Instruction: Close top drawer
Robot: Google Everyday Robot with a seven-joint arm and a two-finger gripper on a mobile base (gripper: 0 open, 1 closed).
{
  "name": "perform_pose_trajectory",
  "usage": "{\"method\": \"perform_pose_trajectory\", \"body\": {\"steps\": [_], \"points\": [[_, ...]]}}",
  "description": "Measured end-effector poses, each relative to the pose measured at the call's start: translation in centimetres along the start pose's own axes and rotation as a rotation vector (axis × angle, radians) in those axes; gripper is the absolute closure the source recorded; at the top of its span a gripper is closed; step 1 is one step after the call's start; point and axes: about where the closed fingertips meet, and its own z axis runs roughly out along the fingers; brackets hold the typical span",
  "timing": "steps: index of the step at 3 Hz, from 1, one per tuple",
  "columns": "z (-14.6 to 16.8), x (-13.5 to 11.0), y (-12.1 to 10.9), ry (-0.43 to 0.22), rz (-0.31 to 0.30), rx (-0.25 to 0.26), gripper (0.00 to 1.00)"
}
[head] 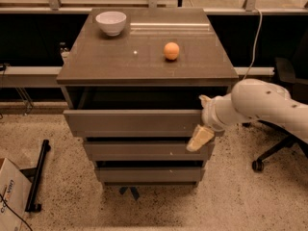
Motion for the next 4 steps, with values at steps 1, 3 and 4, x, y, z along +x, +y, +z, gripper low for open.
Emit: {"method": "perform_pose_trajectory", "body": {"steps": [1,3,4], "points": [[-3.0,0.3,3.4,0.031,0.008,-0.04,0.03],[-1.8,2.5,6.7,0.092,0.041,-0.133,0.49],[1.5,3.7,6.1,0.096,0.058,-0.162,0.72]]}}
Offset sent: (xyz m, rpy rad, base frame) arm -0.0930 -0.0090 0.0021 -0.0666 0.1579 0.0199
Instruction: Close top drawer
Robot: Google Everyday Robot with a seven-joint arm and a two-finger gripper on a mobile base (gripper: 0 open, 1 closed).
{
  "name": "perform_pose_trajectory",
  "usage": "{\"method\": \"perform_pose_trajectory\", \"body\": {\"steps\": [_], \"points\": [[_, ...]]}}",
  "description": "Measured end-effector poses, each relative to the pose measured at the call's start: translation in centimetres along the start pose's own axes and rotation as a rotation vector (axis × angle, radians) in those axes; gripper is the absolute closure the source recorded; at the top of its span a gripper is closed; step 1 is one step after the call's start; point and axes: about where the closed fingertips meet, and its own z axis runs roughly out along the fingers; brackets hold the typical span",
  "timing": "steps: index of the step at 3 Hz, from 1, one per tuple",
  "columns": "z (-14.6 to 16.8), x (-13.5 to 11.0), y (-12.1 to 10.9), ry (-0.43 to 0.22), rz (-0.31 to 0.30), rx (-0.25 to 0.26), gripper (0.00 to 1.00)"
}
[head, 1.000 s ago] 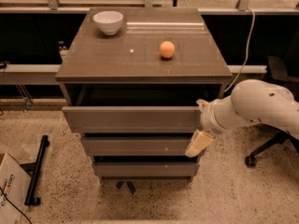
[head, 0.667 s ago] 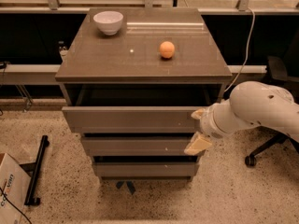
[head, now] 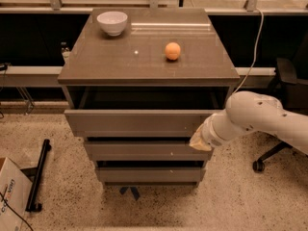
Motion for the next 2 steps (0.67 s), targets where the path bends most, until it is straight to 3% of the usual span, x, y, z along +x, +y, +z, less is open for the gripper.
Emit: {"method": "perform_pose_trajectory", "body": {"steps": [1,2], "points": [[1.9,0.0,-2.6,-0.002,-0.007,0.02,0.96],[2.5,-0.5,-5.8,-0.004,-0.031,0.075,0.44]]}}
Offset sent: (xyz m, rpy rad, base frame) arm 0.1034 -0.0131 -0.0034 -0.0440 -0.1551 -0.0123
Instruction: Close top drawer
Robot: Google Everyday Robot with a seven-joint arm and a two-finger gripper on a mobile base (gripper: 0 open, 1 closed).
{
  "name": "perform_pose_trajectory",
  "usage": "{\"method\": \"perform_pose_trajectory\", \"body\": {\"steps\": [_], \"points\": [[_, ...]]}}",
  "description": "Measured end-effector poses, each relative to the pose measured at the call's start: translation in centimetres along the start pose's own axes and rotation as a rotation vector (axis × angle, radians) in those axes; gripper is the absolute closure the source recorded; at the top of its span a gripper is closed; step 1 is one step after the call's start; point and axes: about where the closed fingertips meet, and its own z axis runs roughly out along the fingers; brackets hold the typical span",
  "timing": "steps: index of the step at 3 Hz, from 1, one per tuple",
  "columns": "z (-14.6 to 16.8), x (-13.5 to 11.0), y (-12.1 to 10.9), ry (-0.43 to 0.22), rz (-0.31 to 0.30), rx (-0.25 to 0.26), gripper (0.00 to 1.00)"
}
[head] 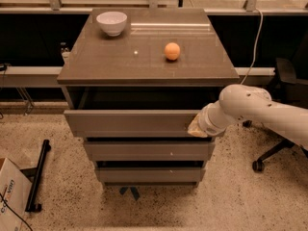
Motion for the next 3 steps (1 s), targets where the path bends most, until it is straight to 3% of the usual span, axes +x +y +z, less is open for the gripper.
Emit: {"method": "perform_pose_trajectory", "body": {"steps": [1,2,3], "points": [[0.1,-0.06,0.1,-0.001,0.0,-0.003,0.26],[0.3,-0.1,0.23,-0.001,-0.001,-0.007,0.0],[0.24,-0.08,0.42,-0.001,-0.001,-0.007,0.0]]}}
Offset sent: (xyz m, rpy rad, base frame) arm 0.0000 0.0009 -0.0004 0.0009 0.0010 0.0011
